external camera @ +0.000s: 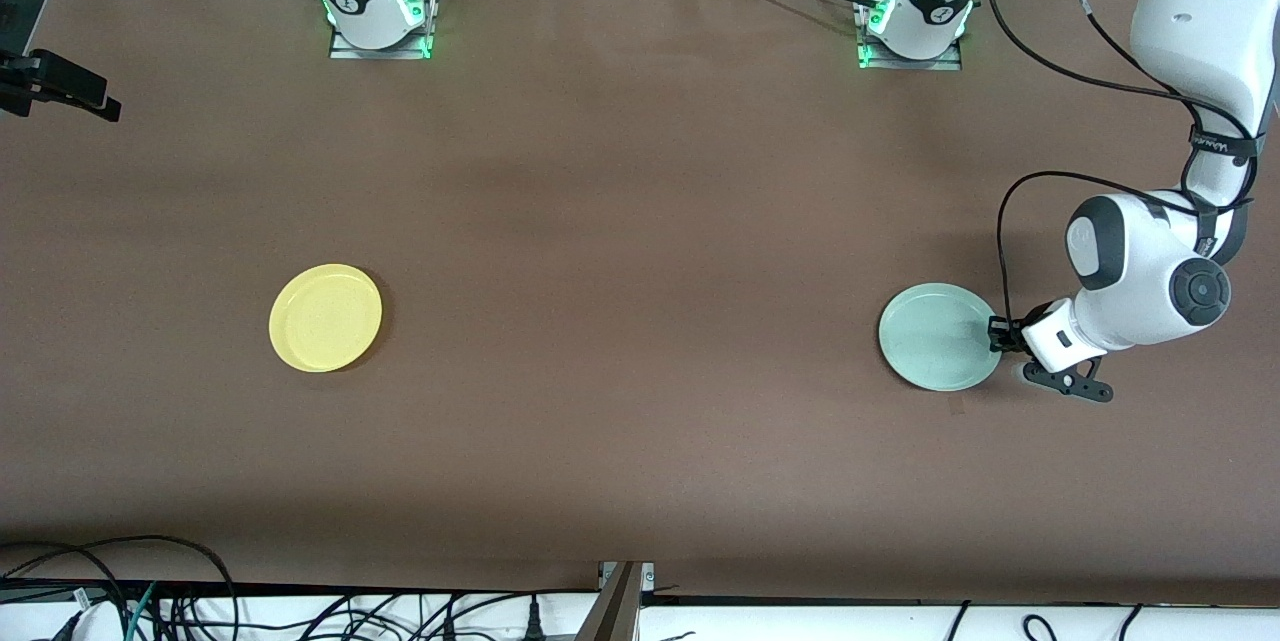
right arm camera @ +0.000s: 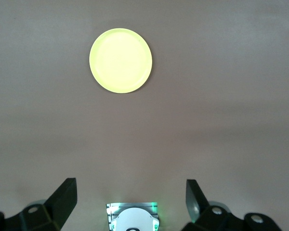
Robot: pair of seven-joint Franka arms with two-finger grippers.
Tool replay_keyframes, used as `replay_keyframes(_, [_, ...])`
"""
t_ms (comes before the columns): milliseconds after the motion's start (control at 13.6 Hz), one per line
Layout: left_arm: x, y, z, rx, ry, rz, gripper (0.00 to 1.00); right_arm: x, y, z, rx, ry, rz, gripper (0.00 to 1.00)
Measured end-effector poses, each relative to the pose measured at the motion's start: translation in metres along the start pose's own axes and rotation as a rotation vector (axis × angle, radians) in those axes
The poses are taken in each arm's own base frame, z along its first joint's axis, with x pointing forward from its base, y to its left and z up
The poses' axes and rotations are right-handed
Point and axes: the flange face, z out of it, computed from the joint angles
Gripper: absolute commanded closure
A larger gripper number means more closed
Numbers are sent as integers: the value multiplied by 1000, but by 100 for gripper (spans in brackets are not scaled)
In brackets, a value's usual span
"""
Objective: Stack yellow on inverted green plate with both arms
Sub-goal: 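Close the left gripper on the green plate rim and lift it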
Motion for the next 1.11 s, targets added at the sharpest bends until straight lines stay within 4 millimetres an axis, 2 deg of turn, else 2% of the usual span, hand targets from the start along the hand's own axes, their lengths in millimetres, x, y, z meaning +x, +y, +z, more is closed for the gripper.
replay_keyframes(147, [11, 23, -28, 2, -1, 38, 100, 0, 0, 0, 0, 0, 0, 0])
replay_keyframes(369, [31, 47, -78, -4, -37, 77, 100, 0, 0, 0, 0, 0, 0, 0])
replay_keyframes(516, [43, 64, -100, 53, -45, 98, 100, 0, 0, 0, 0, 0, 0, 0])
replay_keyframes(590, [49, 79, -104, 91, -54, 107, 100, 0, 0, 0, 0, 0, 0, 0])
replay_keyframes(885, [64, 164, -117, 244, -110, 155, 100, 0, 0, 0, 0, 0, -1, 0])
replay_keyframes(1106, [63, 230, -114, 385, -154, 162, 100, 0, 0, 0, 0, 0, 0, 0])
